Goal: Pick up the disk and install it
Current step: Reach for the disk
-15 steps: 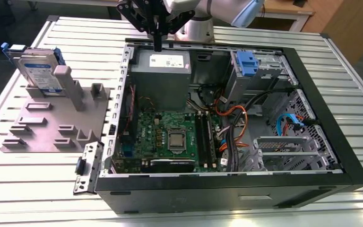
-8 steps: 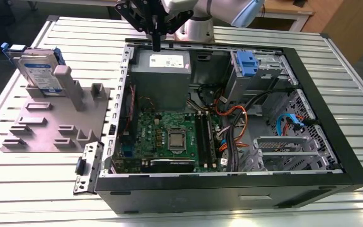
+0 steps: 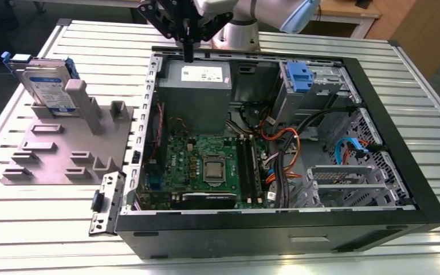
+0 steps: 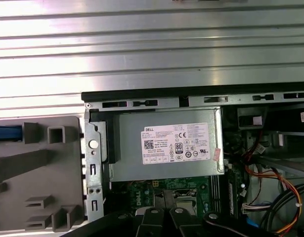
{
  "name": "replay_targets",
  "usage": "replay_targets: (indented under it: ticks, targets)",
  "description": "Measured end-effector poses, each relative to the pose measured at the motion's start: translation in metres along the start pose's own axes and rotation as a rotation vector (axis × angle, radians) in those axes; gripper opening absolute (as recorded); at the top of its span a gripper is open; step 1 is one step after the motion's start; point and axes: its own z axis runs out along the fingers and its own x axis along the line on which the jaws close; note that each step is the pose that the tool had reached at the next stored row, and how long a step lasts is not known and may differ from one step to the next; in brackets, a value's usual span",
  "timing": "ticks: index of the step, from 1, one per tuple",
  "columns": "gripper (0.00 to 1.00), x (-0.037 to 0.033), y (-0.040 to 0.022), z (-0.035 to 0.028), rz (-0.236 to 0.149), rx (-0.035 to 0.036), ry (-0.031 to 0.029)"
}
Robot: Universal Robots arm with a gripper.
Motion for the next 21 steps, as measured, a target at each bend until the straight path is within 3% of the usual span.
replay_targets:
  ticks: [21]
  targets:
    - [0.11,0.0061,-0.0005,-0.0002,0.000,0.0001,0.0000]
